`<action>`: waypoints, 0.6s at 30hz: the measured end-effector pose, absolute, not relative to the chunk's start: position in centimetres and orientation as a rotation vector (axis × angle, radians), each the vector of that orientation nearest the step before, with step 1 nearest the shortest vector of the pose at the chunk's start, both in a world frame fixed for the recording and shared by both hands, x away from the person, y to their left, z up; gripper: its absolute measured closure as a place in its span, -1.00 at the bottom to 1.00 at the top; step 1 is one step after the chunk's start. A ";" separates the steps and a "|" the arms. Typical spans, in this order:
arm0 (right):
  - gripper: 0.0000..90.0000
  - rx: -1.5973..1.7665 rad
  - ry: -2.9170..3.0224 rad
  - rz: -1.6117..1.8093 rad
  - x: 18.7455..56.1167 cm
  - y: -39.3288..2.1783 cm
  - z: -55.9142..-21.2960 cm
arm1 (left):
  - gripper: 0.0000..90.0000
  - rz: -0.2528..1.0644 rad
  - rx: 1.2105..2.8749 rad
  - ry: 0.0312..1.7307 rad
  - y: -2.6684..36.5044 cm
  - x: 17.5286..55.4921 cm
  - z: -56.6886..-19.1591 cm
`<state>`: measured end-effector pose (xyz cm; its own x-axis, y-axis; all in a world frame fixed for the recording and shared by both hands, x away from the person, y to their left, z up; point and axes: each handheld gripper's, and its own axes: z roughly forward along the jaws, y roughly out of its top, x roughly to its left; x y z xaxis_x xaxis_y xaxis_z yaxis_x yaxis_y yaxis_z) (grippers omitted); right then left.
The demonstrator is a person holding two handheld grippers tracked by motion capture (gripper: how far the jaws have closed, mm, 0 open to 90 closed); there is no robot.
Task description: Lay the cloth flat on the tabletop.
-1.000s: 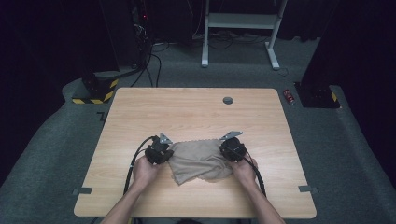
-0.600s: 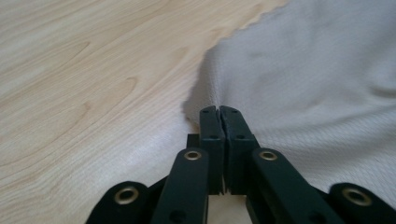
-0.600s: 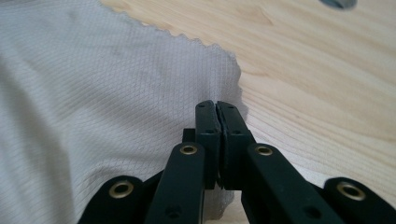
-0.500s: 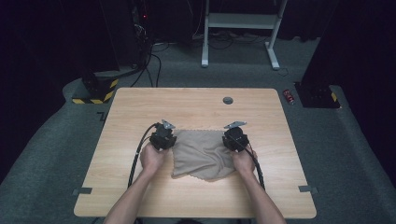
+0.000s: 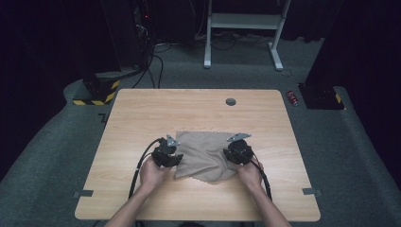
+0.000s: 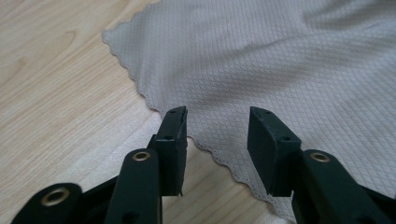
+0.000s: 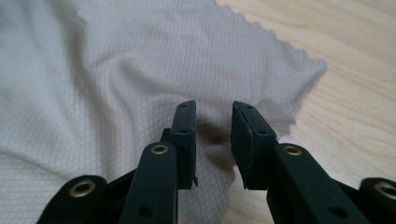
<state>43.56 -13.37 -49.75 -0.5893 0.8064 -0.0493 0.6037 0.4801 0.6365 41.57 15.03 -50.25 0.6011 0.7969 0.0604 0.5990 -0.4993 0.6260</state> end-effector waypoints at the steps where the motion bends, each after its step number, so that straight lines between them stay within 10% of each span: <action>1: 0.60 1.201 2.403 0.816 43.8 -13.4 -50.2 | 0.35 0.466 2.285 1.104 14.9 41.8 -50.5; 10: 0.97 1.195 2.402 0.780 44.9 -13.4 -50.7 | 0.95 0.453 2.316 1.049 14.6 43.3 -50.5; 18: 0.95 1.270 2.348 0.770 46.7 -14.2 -50.7 | 0.78 0.464 2.273 1.158 15.7 45.0 -50.5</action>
